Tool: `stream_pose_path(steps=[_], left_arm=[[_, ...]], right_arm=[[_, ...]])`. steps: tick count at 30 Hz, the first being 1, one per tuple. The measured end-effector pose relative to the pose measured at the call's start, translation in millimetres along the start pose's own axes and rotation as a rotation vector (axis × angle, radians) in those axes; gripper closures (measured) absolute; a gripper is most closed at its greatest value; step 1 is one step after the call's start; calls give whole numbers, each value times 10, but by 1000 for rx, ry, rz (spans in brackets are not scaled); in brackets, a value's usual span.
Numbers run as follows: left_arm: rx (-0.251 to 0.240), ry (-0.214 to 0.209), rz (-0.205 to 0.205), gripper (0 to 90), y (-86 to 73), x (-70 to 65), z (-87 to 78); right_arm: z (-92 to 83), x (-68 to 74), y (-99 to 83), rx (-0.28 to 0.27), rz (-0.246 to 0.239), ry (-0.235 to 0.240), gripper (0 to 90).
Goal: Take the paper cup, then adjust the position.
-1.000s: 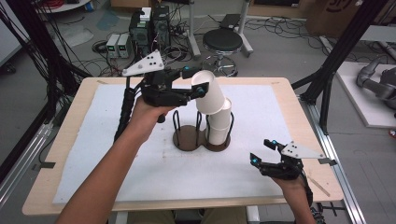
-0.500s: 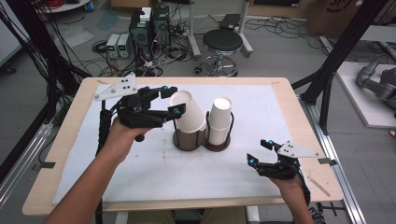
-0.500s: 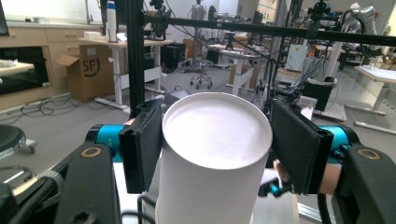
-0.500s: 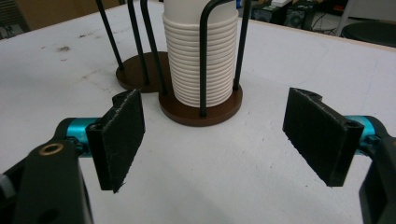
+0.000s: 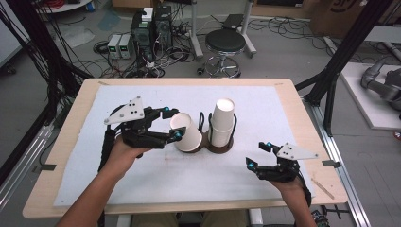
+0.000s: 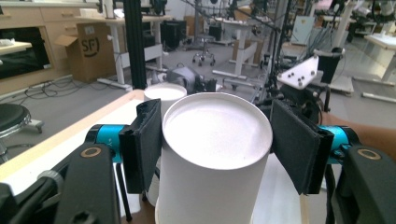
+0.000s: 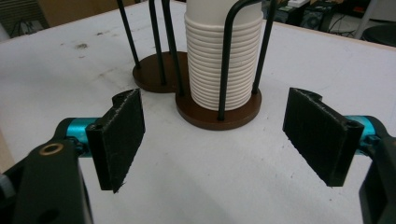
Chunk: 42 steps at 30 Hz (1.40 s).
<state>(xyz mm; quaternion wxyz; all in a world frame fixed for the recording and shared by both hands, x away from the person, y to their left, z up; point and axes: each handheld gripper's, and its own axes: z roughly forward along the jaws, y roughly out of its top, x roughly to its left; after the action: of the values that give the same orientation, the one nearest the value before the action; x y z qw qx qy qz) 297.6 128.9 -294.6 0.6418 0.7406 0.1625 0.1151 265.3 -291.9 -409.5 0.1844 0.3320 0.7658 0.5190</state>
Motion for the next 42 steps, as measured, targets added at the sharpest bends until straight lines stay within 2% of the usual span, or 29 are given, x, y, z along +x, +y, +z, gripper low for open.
stream_pose_path(steps=[7,12,20,25,28,42], left_arm=[[6,-7,-5,361,-72,-36,20],[7,-18,-3,361,-104,-52,12],[35,-29,-18,361,-213,-27,34],[46,-61,-18,361,-281,-62,89],[53,-79,-13,361,-306,-94,121],[33,-171,-9,361,-360,-250,226]], right_arm=[[6,11,-2,5,1,24,210],[-7,30,21,-13,5,49,210],[86,187,137,-29,-25,137,191],[207,313,195,-12,-49,235,191],[268,375,225,-7,-75,276,191],[350,531,241,-31,-90,370,191]])
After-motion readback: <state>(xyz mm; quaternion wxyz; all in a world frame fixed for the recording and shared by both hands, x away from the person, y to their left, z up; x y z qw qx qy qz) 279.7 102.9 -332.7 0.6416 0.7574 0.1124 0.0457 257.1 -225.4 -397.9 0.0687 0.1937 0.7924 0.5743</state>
